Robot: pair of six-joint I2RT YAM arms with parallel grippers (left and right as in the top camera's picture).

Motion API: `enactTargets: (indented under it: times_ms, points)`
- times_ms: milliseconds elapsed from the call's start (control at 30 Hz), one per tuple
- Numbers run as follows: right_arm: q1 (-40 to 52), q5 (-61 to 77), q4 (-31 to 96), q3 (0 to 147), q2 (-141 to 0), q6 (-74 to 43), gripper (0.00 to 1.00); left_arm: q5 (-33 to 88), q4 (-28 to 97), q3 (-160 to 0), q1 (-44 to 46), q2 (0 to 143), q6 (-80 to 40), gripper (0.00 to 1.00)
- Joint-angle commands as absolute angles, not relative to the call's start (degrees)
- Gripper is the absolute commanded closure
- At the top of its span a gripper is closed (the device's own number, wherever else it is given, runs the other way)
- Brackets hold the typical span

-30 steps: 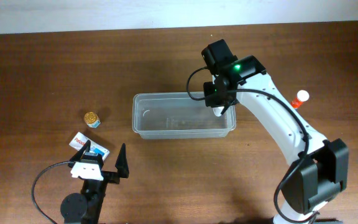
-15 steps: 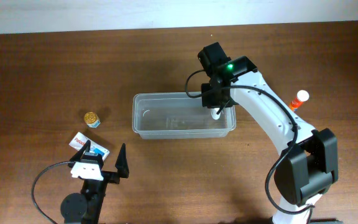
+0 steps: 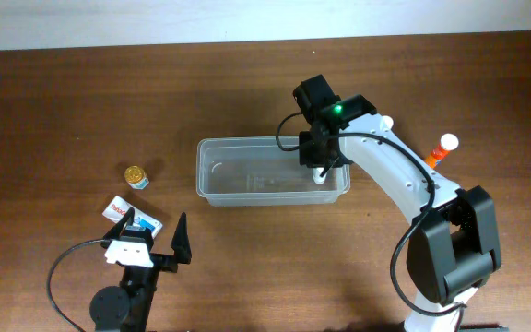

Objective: Pack container
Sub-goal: 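Lift the lotion bottle and carry it over the container's right end, then lower the lotion bottle into the container and open the right gripper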

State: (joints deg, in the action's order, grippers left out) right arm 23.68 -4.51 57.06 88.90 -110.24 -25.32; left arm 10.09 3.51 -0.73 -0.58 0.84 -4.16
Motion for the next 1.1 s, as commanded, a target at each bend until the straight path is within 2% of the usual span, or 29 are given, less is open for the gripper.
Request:
enactTargets:
  times_ms: [0, 1067]
  points:
    - [23.92, -5.26, 56.69, 88.9, -110.13, -26.02, 0.89, 9.82, 3.73, -0.51, -0.91, 0.34, -4.29, 0.01]
    - [23.92, -8.23, 55.64, 88.64, -111.46, -26.02, 0.88, 9.82, 3.73, -0.54, -0.91, 0.34, -4.29, 0.01]
